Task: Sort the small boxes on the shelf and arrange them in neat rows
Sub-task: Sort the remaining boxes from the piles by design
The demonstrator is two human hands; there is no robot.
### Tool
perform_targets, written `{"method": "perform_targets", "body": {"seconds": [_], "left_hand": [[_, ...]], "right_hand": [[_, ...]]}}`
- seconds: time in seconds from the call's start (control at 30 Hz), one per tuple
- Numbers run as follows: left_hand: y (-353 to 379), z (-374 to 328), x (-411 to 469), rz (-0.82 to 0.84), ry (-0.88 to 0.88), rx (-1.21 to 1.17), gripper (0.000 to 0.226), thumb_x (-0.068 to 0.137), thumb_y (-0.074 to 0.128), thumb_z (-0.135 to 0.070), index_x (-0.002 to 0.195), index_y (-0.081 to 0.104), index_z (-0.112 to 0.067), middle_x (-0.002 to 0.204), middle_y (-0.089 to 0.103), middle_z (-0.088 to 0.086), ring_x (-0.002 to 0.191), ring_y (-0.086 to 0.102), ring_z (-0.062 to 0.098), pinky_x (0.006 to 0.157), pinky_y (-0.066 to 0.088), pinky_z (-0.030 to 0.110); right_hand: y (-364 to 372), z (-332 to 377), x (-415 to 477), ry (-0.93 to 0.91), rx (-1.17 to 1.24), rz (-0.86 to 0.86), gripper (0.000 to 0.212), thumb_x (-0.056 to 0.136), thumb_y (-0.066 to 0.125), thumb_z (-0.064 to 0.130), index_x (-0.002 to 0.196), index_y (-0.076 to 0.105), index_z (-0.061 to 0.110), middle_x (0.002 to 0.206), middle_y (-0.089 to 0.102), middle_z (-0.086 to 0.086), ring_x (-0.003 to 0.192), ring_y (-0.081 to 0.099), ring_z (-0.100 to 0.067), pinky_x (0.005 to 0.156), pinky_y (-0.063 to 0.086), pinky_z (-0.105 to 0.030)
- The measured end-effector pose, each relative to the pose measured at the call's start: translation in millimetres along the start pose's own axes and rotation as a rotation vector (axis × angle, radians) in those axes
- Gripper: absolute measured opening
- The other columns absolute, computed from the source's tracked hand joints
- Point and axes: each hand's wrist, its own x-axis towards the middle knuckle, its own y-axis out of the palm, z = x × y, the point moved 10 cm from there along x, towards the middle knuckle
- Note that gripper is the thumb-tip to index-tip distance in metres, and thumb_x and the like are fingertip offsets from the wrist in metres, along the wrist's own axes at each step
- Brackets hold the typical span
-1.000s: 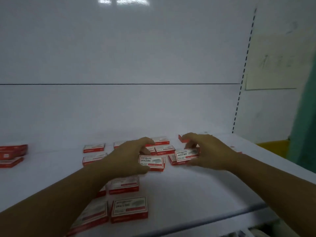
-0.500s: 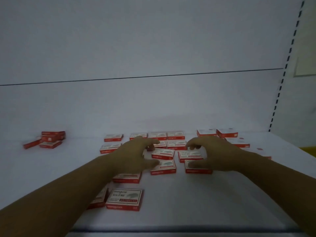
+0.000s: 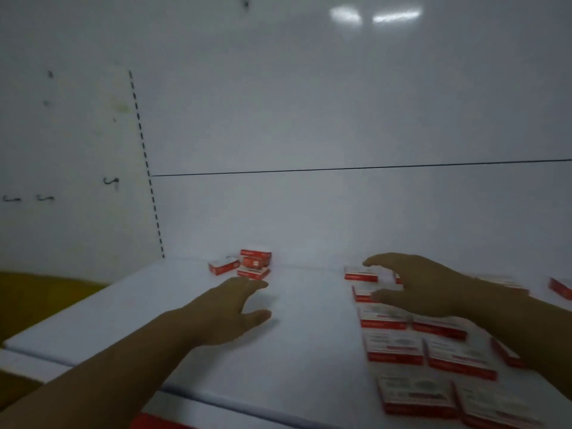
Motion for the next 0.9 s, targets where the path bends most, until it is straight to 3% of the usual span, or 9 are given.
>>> {"method": "perform_targets", "body": {"seconds": [0.17, 0.4, 0.47, 0.53, 0.63, 0.77, 0.9], "left_hand": [[-22.9, 103.6, -2.7, -0.086, -0.021, -0.053, 0.059, 0.087, 0.044, -0.058, 0.139, 0.029, -0.035, 0.148, 0.030, -0.012, 0.133, 0.027, 0.006, 0.108, 0.020, 0.025], [-15.1, 162.3, 41.3, -0.113, -0.024, -0.106, 0.062, 0.085, 0.049, -0.055, 0.139, 0.028, -0.034, 0.145, 0.033, -0.012, 0.131, 0.030, 0.007, 0.106, 0.024, 0.025], [-16.2, 171.3, 54.3, -0.170, -0.059, -0.114, 0.063, 0.083, 0.053, -0.053, 0.138, 0.029, -0.035, 0.141, 0.038, -0.012, 0.127, 0.034, 0.008, 0.102, 0.029, 0.024], [-12.6, 182.0, 71.3, -0.190, -0.115, -0.132, 0.066, 0.080, 0.058, -0.052, 0.137, 0.029, -0.035, 0.138, 0.041, -0.011, 0.124, 0.038, 0.009, 0.097, 0.032, 0.024], [-3.5, 196.6, 99.3, -0.170, -0.181, -0.138, 0.080, 0.073, 0.063, -0.054, 0.140, 0.025, -0.031, 0.141, 0.039, -0.008, 0.126, 0.038, 0.012, 0.099, 0.033, 0.029], [5.2, 209.5, 129.8, -0.159, -0.237, -0.129, 0.086, 0.067, 0.065, -0.059, 0.138, 0.030, -0.026, 0.139, 0.043, -0.003, 0.124, 0.042, 0.016, 0.096, 0.037, 0.031], [8.4, 210.2, 145.9, -0.208, -0.232, -0.099, 0.071, 0.064, 0.060, -0.067, 0.119, 0.048, -0.024, 0.114, 0.057, -0.002, 0.103, 0.052, 0.016, 0.085, 0.046, 0.031]], "right_hand": [[33.1, 71.7, 73.8, 0.006, -0.048, 0.044, 0.059, 0.085, 0.053, 0.055, 0.138, 0.032, 0.040, 0.147, 0.033, 0.016, 0.123, 0.037, -0.002, 0.104, 0.025, -0.023], [76.1, 97.7, 137.9, 0.091, -0.078, 0.031, 0.062, 0.085, 0.051, 0.056, 0.140, 0.031, 0.034, 0.147, 0.034, 0.010, 0.133, 0.033, -0.011, 0.109, 0.027, -0.029], [76.3, 100.8, 156.1, 0.115, -0.071, -0.061, 0.062, 0.085, 0.051, 0.057, 0.138, 0.034, 0.031, 0.141, 0.042, 0.006, 0.125, 0.042, -0.014, 0.102, 0.034, -0.029], [80.5, 103.2, 177.8, 0.161, -0.036, -0.159, 0.059, 0.081, 0.051, 0.062, 0.129, 0.041, 0.028, 0.124, 0.054, 0.004, 0.106, 0.054, -0.014, 0.087, 0.042, -0.028], [97.1, 105.1, 207.5, 0.251, -0.025, -0.241, 0.064, 0.073, 0.047, 0.075, 0.115, 0.040, 0.028, 0.103, 0.055, 0.005, 0.083, 0.052, -0.011, 0.072, 0.045, -0.027], [119.5, 102.8, 231.7, 0.364, -0.002, -0.274, 0.079, 0.067, 0.042, 0.083, 0.119, 0.032, 0.026, 0.102, 0.054, 0.002, 0.086, 0.057, -0.016, 0.076, 0.050, -0.033], [118.2, 100.3, 235.5, 0.434, -0.028, -0.335, 0.073, 0.069, 0.039, 0.082, 0.115, 0.035, 0.026, 0.097, 0.057, 0.003, 0.081, 0.059, -0.015, 0.072, 0.050, -0.032]]}}
